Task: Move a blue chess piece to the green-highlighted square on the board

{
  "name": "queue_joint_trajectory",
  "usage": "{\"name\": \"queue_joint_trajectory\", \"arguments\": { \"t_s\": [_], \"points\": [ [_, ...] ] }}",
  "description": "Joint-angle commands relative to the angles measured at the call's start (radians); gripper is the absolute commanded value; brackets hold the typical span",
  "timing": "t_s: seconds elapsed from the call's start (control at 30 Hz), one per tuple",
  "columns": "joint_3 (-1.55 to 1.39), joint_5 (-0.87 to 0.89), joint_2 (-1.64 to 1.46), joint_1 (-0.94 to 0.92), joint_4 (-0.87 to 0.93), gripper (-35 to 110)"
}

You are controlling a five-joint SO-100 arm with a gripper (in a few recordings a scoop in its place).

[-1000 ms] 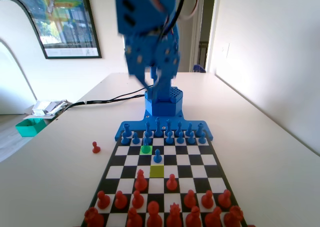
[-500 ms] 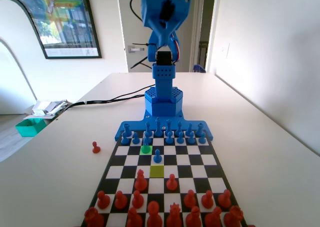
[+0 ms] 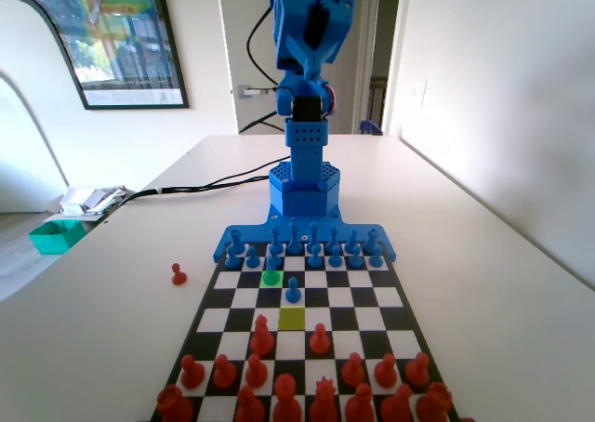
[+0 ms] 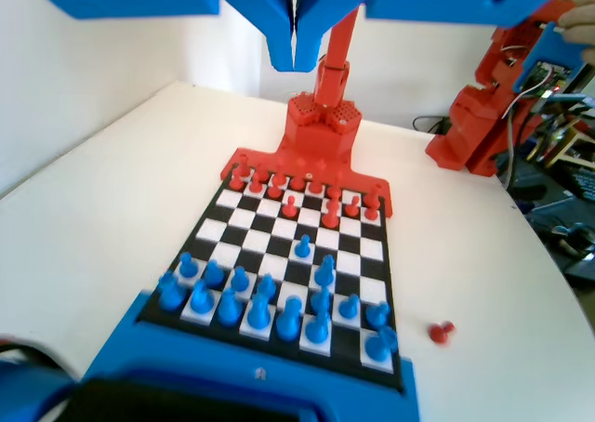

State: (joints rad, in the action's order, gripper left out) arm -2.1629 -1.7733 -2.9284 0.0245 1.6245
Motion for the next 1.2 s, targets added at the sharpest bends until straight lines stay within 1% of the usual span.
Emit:
{"name": "queue_joint_trajectory", "arguments": {
  "t_s": [0.0, 0.5, 1.17],
  "points": [
    [-0.011, 0.006, -0.049, 0.009, -0.031, 1],
    [-0.015, 0.011, -0.126, -0.055, -0.051, 1],
    [-0.015, 0.011, -0.126, -0.057, -0.051, 1]
  ]
}}
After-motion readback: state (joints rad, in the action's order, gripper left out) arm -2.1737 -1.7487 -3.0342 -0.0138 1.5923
